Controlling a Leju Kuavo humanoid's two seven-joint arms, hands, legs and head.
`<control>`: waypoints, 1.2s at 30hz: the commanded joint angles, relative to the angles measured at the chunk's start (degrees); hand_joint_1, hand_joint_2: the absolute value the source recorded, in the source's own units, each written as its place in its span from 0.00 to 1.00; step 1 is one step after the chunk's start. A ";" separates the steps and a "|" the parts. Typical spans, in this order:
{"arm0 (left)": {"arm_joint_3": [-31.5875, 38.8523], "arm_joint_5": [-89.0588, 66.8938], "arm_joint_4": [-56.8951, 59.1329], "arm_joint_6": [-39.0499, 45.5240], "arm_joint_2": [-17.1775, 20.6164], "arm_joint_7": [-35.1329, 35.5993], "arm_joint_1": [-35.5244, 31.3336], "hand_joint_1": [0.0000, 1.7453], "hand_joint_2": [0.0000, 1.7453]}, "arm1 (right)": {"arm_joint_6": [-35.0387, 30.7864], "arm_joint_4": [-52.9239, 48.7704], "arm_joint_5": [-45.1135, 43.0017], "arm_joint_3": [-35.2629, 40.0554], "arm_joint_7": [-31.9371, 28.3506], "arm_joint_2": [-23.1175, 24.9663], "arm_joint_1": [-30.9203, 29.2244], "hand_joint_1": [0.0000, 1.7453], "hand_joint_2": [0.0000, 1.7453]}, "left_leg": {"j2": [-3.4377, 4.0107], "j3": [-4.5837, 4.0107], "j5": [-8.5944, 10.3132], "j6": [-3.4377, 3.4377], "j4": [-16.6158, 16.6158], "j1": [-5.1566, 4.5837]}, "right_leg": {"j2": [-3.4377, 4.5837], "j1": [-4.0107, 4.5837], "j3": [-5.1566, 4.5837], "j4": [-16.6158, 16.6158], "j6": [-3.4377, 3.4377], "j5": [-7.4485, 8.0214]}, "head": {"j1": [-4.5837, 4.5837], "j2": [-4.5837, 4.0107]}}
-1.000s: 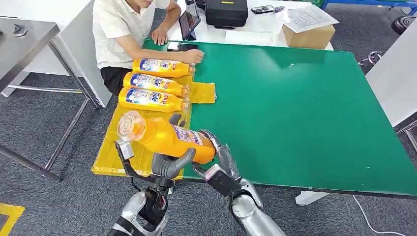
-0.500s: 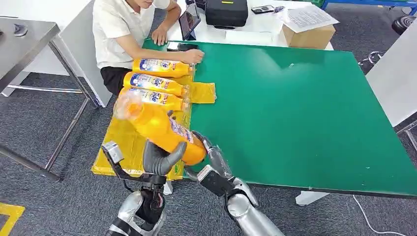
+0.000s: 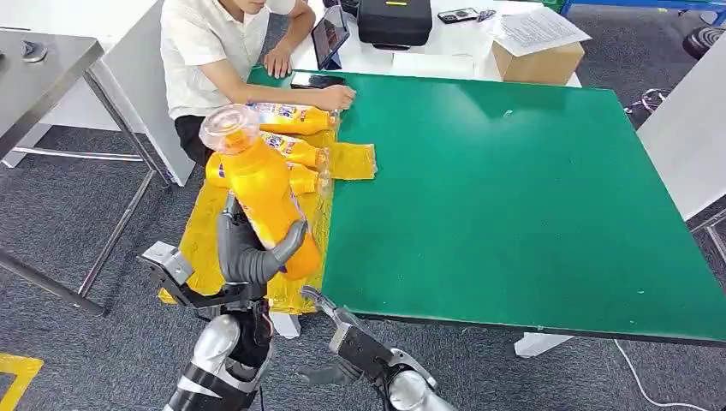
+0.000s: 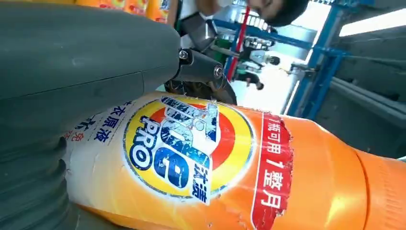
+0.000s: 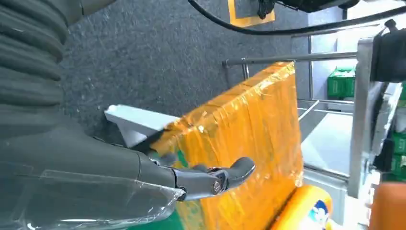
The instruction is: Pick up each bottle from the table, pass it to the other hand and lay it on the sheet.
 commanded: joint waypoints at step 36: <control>2.44 -80.60 52.21 0.02 12.52 26.87 -25.99 0.85 1.00 | -16.60 -32.58 -3.70 -22.55 -4.79 -2.11 11.06 0.00 1.00 | -0.03 0.09 0.00 -0.05 0.00 0.04 | -0.01 0.03 0.08 0.04 -0.07 -0.01 | 0.02 0.00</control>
